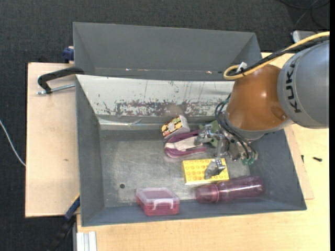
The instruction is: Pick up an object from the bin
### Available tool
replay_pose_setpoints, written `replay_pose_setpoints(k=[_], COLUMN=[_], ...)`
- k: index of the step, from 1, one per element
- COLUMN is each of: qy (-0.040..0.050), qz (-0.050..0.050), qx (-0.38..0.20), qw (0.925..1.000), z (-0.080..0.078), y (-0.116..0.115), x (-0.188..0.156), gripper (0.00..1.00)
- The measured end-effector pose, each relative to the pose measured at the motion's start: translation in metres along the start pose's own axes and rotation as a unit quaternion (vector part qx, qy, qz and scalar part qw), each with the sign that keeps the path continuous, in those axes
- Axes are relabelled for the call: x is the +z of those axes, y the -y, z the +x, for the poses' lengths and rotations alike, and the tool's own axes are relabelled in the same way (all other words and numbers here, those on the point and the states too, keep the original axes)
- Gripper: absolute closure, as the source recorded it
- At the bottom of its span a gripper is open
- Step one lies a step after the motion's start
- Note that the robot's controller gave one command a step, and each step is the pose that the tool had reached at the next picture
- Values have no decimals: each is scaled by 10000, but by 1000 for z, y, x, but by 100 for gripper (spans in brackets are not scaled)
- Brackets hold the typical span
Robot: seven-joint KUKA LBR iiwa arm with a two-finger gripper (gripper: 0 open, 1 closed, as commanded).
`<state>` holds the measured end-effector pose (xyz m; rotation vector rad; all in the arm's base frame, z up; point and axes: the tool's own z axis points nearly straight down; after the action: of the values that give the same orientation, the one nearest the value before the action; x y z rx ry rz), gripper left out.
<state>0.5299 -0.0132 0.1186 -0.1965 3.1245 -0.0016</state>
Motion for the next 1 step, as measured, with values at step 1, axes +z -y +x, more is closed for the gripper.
replay_pose_setpoints(k=[1], qy=[249], qz=[58], qx=[-1255], qw=[9918], z=[8], y=[-8], x=[33], gripper=[100])
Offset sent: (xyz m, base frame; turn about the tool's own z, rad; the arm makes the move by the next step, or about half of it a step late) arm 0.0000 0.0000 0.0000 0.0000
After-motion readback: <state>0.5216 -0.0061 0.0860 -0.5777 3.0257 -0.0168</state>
